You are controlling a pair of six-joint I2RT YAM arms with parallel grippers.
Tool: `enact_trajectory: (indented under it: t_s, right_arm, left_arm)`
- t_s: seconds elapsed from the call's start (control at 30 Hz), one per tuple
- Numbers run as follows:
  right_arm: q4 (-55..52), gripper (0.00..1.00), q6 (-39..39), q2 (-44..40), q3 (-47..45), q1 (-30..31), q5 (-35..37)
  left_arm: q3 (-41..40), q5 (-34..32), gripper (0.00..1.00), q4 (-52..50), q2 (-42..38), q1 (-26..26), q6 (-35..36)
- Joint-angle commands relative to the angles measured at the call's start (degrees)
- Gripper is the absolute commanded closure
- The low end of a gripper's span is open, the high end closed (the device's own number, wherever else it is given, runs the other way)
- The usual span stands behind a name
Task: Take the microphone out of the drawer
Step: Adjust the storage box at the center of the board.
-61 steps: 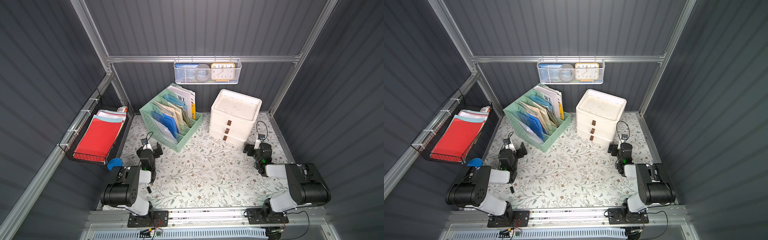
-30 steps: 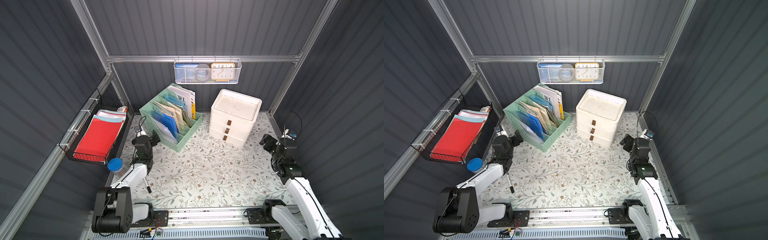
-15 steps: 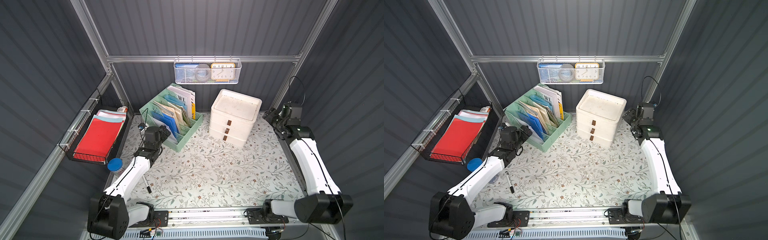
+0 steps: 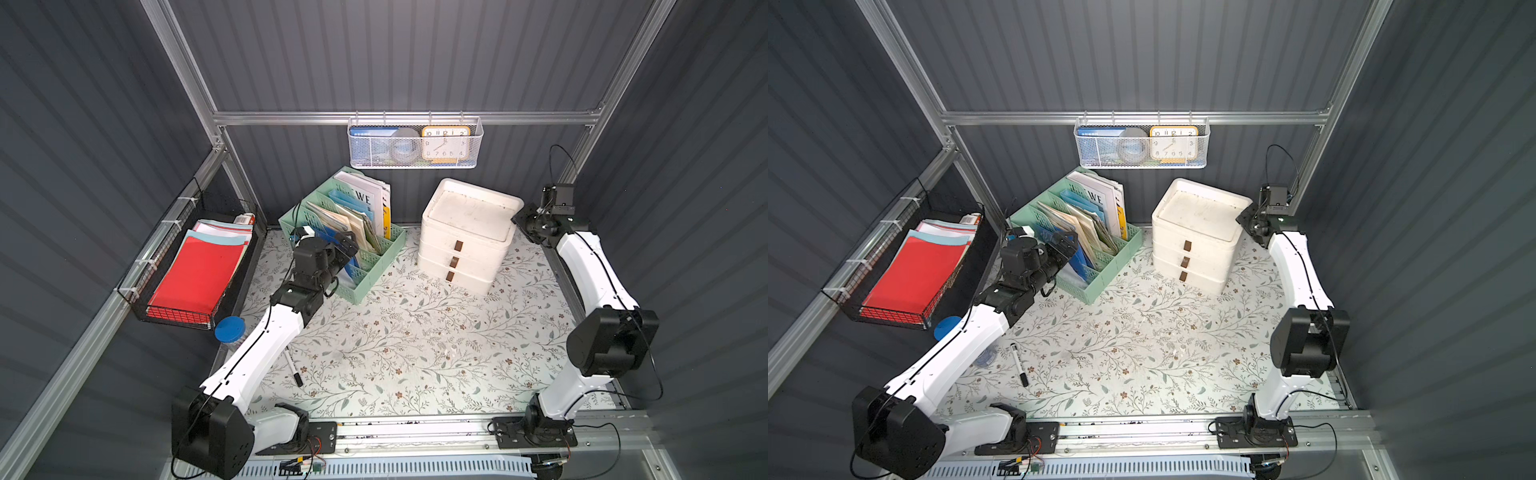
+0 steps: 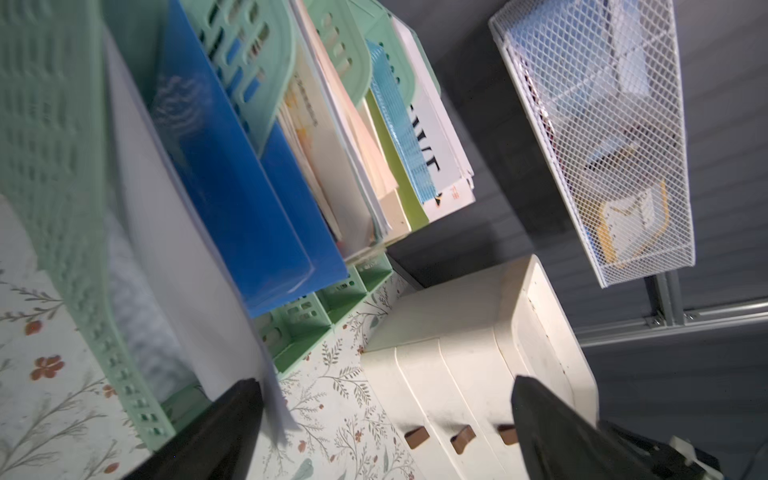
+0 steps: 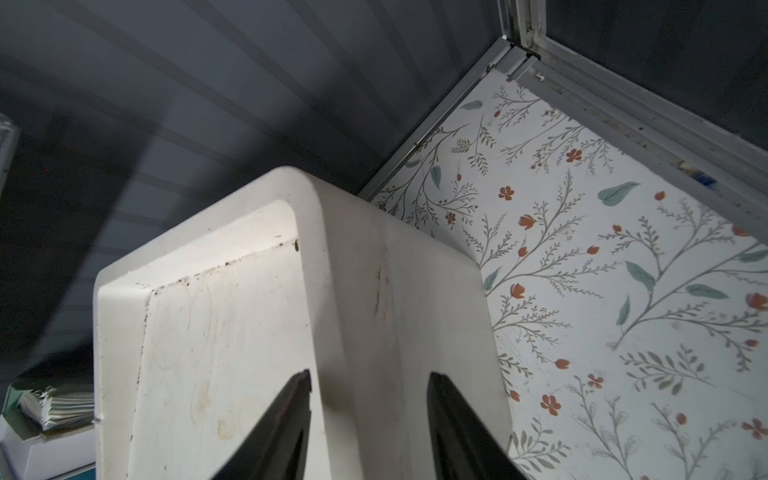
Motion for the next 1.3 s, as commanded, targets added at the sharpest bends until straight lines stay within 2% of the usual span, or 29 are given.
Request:
enact_trajectory:
  t_s: [0.0,0.2,0.27,0.43,0.53,0.63,0.73,0.97,1.07,1.23,1.27]
  right_arm:
    - [-2.08,0.57,0.90,0.52,1.81,0.85,1.77]
    - [-3.75,0.73,0.84,0.89,1.85,1.29,3.55]
    - [-4.44,0.81,0.86,0.76,1.77,1.34,3.36]
    - [-5.67,0.89,0.86,-0.95,0.58,1.64,4.36]
    - [-4.66,0.90,0.48,-2.84,-1.51,1.70,5.00]
    - [-3.58,0.85,0.13,-2.94,-2.16,1.75,4.74]
    - [-3.53,0.80,0.07,-1.33,-0.86,1.77,3.57]
    - [-4.47,0.79,-0.24,2.88,2.73,2.14,3.51]
    - [-5.29,0.83,-0.63,3.62,3.43,2.13,4.42]
    - [-6.88,0.99,-1.59,3.11,2.85,2.24,4.51]
    - [-7.34,1.00,-1.83,2.98,2.73,2.21,4.56]
  left_arm:
    - [3.29,4.89,0.01,1.59,2.56,-1.40,2.14]
    - [8.04,10.01,0.01,2.00,6.60,-3.54,6.74]
    - [9.36,11.93,0.01,2.02,8.09,-3.90,7.41]
    - [11.84,15.06,0.01,2.73,10.16,-5.58,11.09]
    - [14.59,16.60,0.01,2.97,11.13,-6.34,12.64]
    - [14.71,17.34,0.01,3.37,11.53,-6.52,12.59]
    - [14.55,17.44,0.01,3.28,11.45,-6.63,12.76]
    - [13.10,17.29,0.01,2.12,9.75,-6.63,13.78]
    - [12.97,17.31,0.01,2.18,9.17,-6.63,13.74]
    - [10.01,16.91,0.01,2.79,8.63,-6.63,13.25]
    - [9.90,16.82,0.01,2.93,8.57,-6.62,13.19]
